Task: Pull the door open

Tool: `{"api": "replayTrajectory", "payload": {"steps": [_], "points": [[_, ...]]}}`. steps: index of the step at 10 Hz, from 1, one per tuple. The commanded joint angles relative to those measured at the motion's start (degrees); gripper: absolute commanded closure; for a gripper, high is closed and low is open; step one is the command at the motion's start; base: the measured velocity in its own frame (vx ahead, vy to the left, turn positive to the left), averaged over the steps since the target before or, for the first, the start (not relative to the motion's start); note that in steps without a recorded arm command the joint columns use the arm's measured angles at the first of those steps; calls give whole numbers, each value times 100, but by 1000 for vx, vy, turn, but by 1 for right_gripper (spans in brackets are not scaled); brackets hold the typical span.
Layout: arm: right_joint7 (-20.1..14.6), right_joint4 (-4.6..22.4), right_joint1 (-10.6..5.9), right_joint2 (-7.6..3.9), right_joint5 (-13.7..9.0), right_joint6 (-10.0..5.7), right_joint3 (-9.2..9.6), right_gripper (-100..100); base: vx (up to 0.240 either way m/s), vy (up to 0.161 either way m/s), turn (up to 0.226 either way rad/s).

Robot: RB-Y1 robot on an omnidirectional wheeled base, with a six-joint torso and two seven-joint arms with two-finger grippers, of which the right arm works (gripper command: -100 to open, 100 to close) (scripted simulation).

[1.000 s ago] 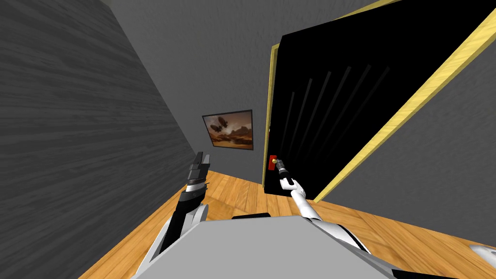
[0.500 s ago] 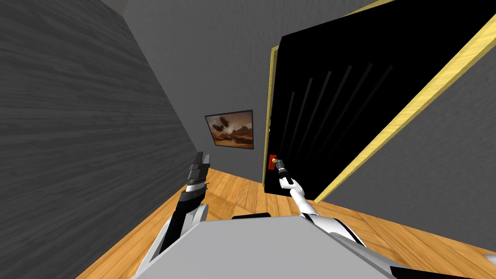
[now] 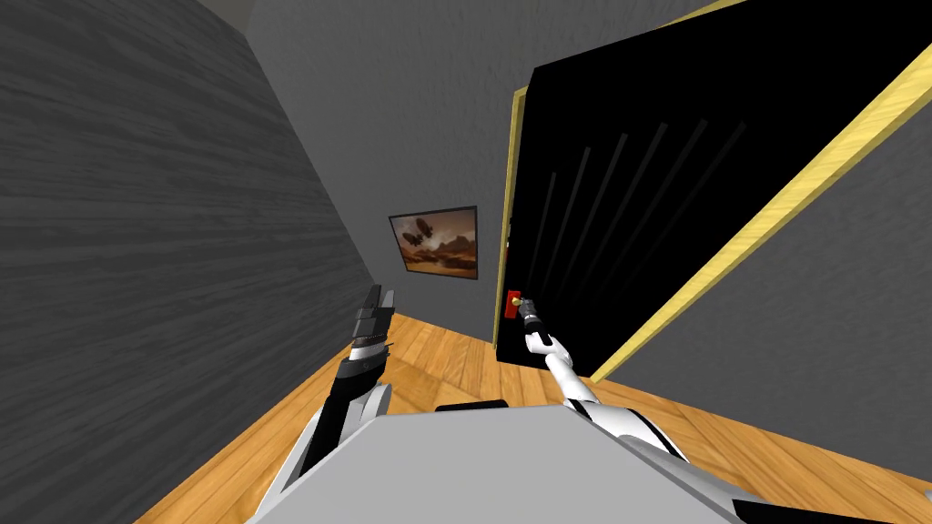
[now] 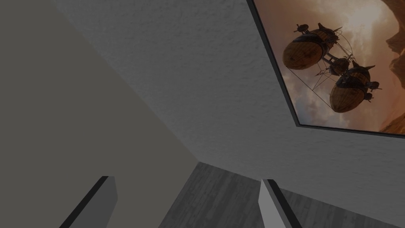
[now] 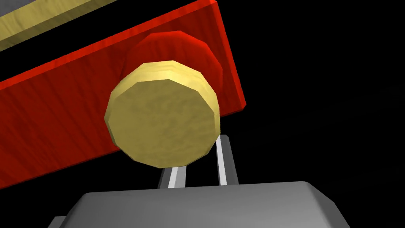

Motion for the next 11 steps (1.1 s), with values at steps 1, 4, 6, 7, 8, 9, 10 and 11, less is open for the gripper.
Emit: {"api": "replayTrajectory", "payload": {"steps": [1,4,6,7,8,9,10,11], "points": [[-186,-39,9,103,-113,39,13,-100,-82,-37,7],[-608,-70,-17,217,-400,43,-35,-100,-102,-8,107],[-926,-96,-40,312,-640,46,-76,-100,-83,4,87],[-966,-96,-40,312,-640,46,-76,-100,-60,-13,22],[-1157,-109,-52,364,-769,48,-98,-100,-58,-28,56],[-1327,-124,-65,418,-905,50,-121,-100,-80,-41,99],[-1358,-124,-65,418,-905,50,-121,-100,-58,-32,36],[-1562,-138,-77,473,-1042,52,-144,-100,-60,-25,51]]}}
